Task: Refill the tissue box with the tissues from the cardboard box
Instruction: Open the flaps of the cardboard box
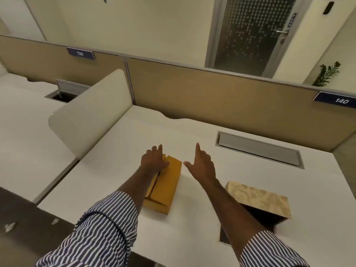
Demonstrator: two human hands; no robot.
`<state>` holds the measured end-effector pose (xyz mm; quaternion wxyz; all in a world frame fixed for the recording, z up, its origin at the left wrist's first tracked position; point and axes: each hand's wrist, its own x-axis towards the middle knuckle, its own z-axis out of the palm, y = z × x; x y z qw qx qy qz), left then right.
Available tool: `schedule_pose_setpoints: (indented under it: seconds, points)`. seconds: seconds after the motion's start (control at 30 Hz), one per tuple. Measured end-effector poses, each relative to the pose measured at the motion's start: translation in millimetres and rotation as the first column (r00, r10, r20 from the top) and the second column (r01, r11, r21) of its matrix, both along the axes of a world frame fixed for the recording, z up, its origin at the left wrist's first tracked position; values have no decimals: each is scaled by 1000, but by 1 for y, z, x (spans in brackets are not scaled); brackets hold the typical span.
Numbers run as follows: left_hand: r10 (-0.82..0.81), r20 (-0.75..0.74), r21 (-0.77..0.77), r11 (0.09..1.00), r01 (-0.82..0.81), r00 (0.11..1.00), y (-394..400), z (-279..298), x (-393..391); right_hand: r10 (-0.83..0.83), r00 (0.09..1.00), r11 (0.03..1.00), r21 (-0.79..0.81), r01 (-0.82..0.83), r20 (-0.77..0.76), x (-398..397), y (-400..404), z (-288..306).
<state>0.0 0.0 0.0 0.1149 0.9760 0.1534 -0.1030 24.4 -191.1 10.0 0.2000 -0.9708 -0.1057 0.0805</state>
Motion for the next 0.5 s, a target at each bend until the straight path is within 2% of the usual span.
schedule_pose_setpoints:
  seconds: [0.2, 0.3, 0.5]
  points:
    - [2, -90, -93, 996, -11, 996, 21, -20, 1, 2, 965, 999, 41, 10, -262, -20, 51, -34]
    - [11, -62, -141, 990, -19, 998, 31, -23, 5, -18, 950, 997, 67, 41, -312, -28, 71, -45]
    - [56, -22, -345, 937, -60, 998, 50, -23, 12, -92, 927, 988, 81, 130, -364, -43, 105, -56]
